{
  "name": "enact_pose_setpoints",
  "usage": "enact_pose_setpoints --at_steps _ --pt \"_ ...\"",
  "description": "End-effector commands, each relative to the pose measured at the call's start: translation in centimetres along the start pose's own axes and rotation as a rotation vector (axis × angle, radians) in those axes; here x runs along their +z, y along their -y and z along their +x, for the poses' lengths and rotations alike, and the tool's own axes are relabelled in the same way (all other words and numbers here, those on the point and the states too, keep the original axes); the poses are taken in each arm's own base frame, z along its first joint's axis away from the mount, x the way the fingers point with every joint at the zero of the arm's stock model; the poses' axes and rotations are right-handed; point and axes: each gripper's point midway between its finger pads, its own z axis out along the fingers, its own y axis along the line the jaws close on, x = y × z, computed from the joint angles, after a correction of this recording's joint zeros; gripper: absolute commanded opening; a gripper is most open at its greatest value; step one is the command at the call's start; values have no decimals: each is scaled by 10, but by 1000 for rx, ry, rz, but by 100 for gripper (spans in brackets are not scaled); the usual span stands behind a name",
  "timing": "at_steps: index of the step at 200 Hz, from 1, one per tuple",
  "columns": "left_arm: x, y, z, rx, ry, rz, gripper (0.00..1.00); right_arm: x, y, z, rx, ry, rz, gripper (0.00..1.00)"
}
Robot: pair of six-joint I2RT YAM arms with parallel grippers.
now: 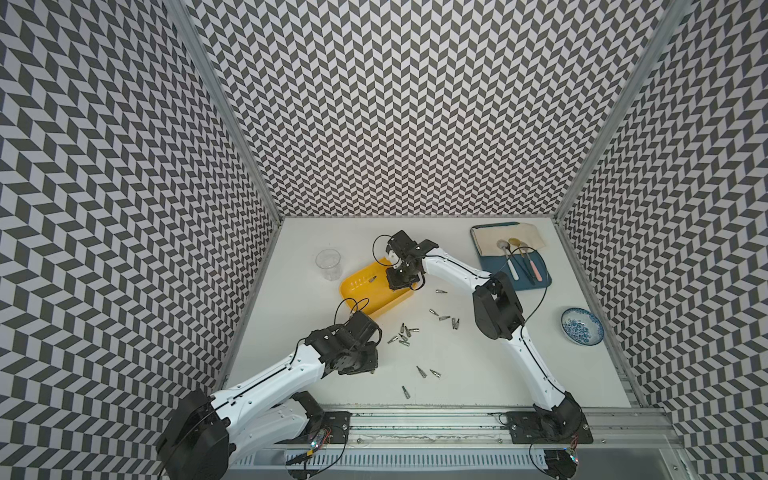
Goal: Put the bit on the desktop into the storage box
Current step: Pick up the screwdriver bit from the center of the board.
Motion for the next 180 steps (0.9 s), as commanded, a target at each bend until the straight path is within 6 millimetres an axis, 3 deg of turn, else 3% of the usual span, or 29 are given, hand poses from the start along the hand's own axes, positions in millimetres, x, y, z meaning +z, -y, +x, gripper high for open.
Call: enact_pose_setpoints --at_steps 1,49,95,180 --pt "4 6 0 1 -4 8 31 17 1 -5 -17 19 7 2" --pt "10 4 4 9 -22 -32 31 20 2 -3 -19 14 9 7" --pt "15 2 8 17 -40 -54 32 18 2 -4 -23 17 12 20" --pt "25 -2 9 41 -62 -112 32 3 -5 -12 -36 49 1 28"
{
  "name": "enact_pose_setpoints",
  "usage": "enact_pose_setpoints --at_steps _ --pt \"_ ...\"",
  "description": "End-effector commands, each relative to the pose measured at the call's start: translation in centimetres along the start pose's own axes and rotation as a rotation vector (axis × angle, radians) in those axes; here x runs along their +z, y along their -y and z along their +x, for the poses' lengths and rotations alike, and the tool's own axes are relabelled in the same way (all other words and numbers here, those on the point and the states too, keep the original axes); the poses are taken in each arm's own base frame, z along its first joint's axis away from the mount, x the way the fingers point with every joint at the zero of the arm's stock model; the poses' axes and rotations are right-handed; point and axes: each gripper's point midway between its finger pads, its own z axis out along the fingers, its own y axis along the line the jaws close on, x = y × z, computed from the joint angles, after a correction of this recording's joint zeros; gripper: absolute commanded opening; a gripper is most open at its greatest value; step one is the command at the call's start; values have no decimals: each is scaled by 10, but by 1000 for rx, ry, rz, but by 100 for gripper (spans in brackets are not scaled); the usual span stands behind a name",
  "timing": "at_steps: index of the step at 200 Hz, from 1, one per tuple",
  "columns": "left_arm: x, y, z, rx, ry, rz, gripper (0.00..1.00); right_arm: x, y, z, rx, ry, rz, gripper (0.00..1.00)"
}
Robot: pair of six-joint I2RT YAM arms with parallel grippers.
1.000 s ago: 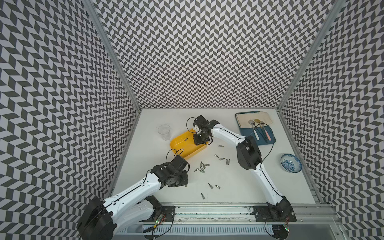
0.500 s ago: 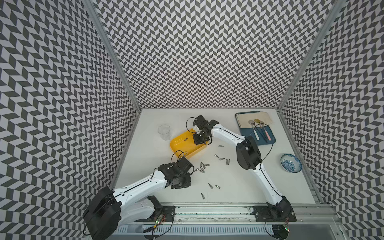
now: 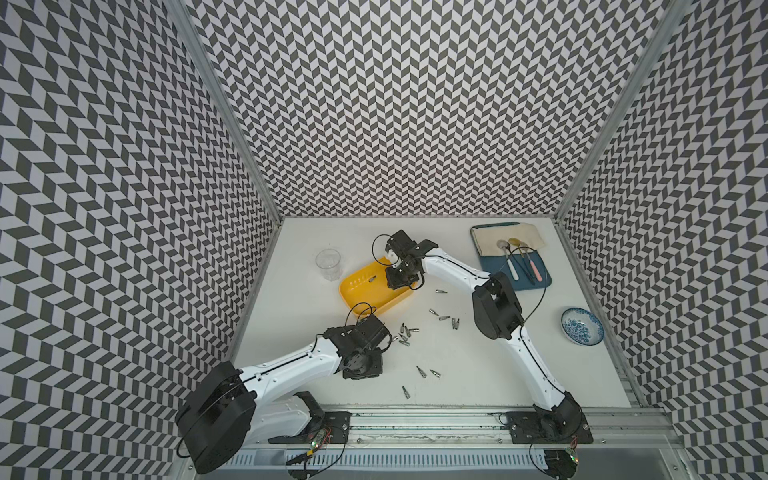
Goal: Put the bit on the desktop into the storage box
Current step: Pick up the screwdriver bit from the center of the board.
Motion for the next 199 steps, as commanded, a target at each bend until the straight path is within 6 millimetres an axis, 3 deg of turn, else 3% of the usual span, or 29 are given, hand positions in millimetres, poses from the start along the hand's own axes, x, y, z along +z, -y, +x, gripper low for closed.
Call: enact_pose_setpoints --at_steps 1,115,156,199 --pt "-2 6 -9 19 32 -5 32 2 -5 -7 -27 32 -4 28" --pt "7 7 -6 55 4 -70 29 -35 -17 -17 -55 82 -11 28" --pt "9 5 -5 61 -1 -89 15 -59 -23 -18 -70 93 -10 28" --pt "13 2 -3 60 -8 -97 0 -97 -31 -15 -94 127 -5 33"
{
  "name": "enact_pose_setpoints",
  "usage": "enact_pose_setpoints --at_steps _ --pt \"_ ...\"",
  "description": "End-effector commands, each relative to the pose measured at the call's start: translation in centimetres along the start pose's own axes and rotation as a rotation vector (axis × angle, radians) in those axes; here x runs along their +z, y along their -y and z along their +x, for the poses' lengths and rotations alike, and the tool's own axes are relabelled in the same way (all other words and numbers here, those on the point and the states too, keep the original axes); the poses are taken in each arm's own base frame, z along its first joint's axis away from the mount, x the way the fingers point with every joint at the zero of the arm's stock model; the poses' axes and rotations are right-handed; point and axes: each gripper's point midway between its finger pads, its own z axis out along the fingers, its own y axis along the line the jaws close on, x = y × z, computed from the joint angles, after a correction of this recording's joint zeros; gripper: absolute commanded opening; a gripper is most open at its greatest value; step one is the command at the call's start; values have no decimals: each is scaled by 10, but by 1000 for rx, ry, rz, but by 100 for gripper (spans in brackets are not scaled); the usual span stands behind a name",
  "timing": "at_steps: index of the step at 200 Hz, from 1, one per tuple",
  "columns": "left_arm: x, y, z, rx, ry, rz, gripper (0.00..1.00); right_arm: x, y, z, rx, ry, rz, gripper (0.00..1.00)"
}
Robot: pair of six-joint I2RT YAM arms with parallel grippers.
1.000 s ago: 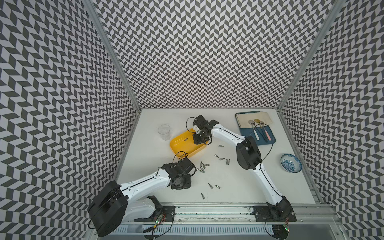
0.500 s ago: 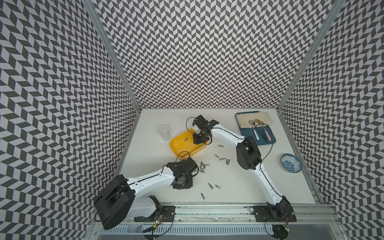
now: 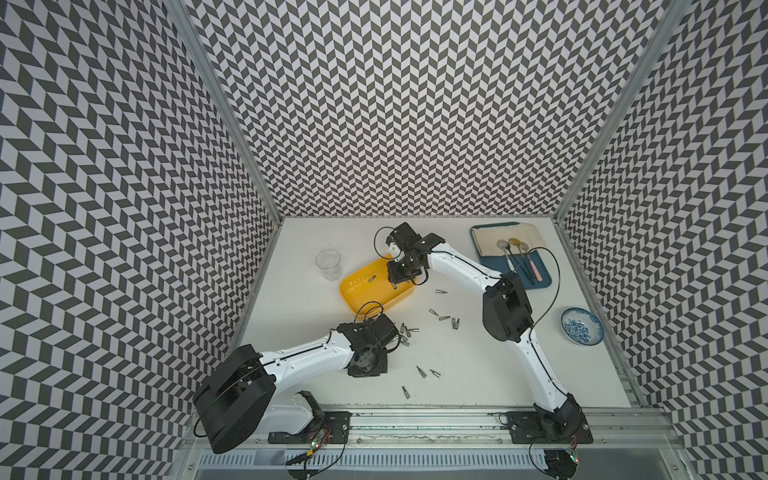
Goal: Put the bit on the desktop into the storage box
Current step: Pick up the screwdriver bit from the center of the board, then place the screwdriver bit in the storage box.
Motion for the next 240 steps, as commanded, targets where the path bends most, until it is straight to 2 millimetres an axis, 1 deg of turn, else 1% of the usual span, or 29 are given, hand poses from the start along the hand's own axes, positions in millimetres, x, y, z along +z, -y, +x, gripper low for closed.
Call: enact_pose_setpoints --at_steps 1,20,32,43,47,48,61,63,64,73,91,108,119,143,172,189,208,221,240 --pt "4 -4 2 11 -5 -29 0 -42 -15 -9 -44 66 3 33" --pt "5 -2 1 18 -8 -28 0 -66 -15 -8 -49 93 24 40" --pt "2 0 -1 23 -3 -25 0 -79 -14 -2 -47 102 39 40" --pt "-4 4 -6 30 14 -16 0 -90 -9 8 -34 100 61 41" --pt "-7 7 -9 33 21 -11 0 -98 -8 9 -32 111 66 41" --pt "-7 7 -9 33 22 -10 0 -97 -6 13 -29 103 72 41" --pt "-18 17 -18 52 47 14 0 -109 2 29 -10 109 99 42" --pt "-20 19 -21 54 53 20 0 -114 1 28 -8 123 98 42" --pt "-21 20 -21 56 55 22 0 -112 4 33 -3 111 104 42" --pt "-29 26 -29 67 72 34 0 -121 10 44 19 125 118 43" --pt "-45 39 -46 91 103 52 0 -132 28 67 70 130 146 44" --pt "-61 51 -63 107 133 75 0 -138 46 86 112 124 170 44" --pt "-72 57 -75 117 155 88 0 -140 56 96 134 123 182 44" --pt "-91 60 -104 129 191 88 0 -143 74 115 187 118 196 45" --pt "-113 52 -148 117 254 90 0 -134 90 137 218 90 215 45" --pt "-119 45 -173 108 281 86 0 -127 96 147 223 69 221 45" --pt "-116 41 -203 104 314 66 0 -121 101 155 227 57 232 45" --pt "-105 40 -222 103 313 52 0 -117 105 159 231 49 239 45" --pt "-85 41 -244 103 304 45 0 -113 108 162 238 41 247 46"
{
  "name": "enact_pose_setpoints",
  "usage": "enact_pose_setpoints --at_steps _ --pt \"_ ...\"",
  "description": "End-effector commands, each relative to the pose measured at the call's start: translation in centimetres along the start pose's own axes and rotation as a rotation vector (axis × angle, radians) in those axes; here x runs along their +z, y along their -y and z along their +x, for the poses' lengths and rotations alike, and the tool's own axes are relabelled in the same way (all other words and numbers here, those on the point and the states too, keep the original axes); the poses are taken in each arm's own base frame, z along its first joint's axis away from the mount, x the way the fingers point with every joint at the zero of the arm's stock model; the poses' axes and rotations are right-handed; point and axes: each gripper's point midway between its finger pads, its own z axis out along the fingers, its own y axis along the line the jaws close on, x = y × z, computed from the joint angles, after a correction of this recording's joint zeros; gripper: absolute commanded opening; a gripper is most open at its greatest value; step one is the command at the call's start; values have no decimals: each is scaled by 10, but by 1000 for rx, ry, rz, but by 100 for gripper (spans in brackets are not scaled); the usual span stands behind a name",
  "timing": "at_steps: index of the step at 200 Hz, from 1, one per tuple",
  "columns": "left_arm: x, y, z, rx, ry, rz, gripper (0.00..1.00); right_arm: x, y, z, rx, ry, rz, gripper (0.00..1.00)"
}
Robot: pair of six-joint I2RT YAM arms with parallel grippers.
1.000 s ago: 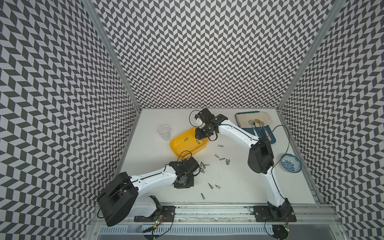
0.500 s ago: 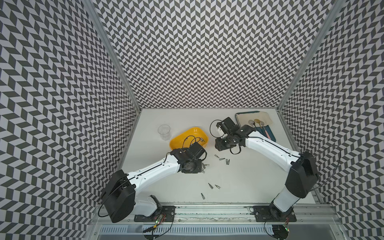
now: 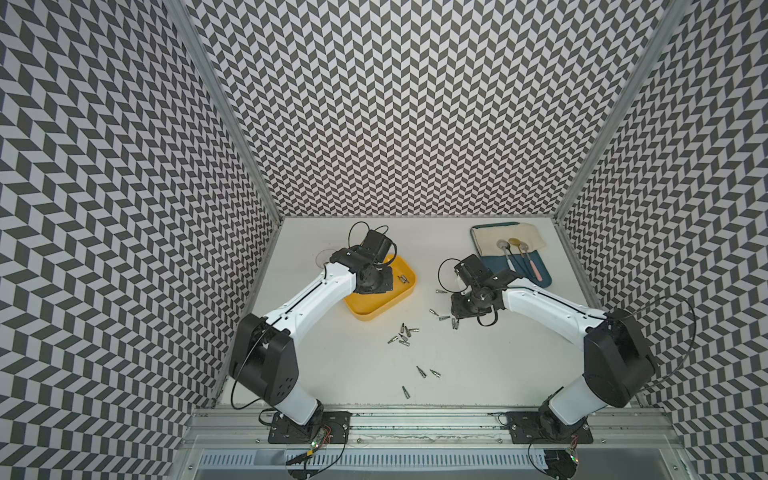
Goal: Put the bit on the desktop into the storage box
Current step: Place the screwdriver bit in the storage box.
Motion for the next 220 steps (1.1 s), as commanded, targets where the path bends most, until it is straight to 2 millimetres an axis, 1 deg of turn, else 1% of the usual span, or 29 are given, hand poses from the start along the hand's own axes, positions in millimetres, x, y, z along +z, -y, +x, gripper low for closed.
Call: enact_pose_setpoints --at_steps 1,11,30,50,72,96,110,155,182,206,220 --pt "27 0 -20 51 4 -11 0 -3 -1 -16 11 75 -9 46" --pt "38 1 -27 46 -1 -9 0 -2 -1 -14 11 72 -11 46" --pt "52 5 -41 35 5 5 0 2 0 -12 10 65 -7 46" --pt "68 5 -49 55 -8 -2 0 6 3 -8 10 54 0 46" --pt "90 3 -47 58 -48 -11 0 10 6 -4 13 45 8 46" --pt "107 2 -43 62 -76 -5 0 10 6 -3 31 53 0 46" --pt "112 1 -42 61 -81 -3 0 10 5 -1 36 53 -6 46" --pt "128 -6 -36 59 -104 -3 0 23 6 6 34 15 -4 46" --pt "134 -9 -33 54 -116 -1 0 29 9 9 39 1 14 46" --pt "135 -8 -32 52 -117 6 13 35 11 15 36 -24 21 45" --pt "135 -8 -32 53 -116 6 16 37 12 17 32 -30 21 45"
